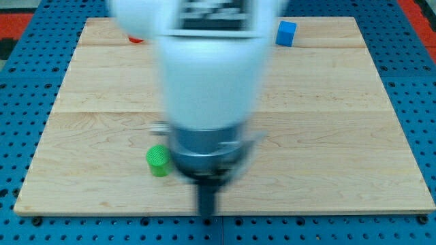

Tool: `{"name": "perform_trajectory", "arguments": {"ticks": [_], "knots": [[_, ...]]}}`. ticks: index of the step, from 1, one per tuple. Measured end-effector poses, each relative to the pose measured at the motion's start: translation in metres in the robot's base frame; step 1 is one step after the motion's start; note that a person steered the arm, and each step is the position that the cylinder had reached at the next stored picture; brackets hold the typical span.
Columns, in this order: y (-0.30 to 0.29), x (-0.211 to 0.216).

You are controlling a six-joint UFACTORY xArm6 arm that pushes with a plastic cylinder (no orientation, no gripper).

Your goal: Place the green circle at the bottom side of the green star

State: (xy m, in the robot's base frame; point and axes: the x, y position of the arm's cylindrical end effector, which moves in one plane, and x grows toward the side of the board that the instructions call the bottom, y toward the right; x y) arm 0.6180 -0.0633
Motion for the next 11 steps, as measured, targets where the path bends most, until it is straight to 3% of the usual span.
{"name": "perform_trajectory", "arguments": {"ticks": [1, 2, 3, 4, 7, 8, 9, 11], "knots": [[-0.117, -0.021], [-0.166, -0.059], [-0.135, -0.111], [-0.08, -0.121], [-0.024, -0.062], [-0.07, -0.046], [-0.015, -0.045], [0.013, -0.039]]}}
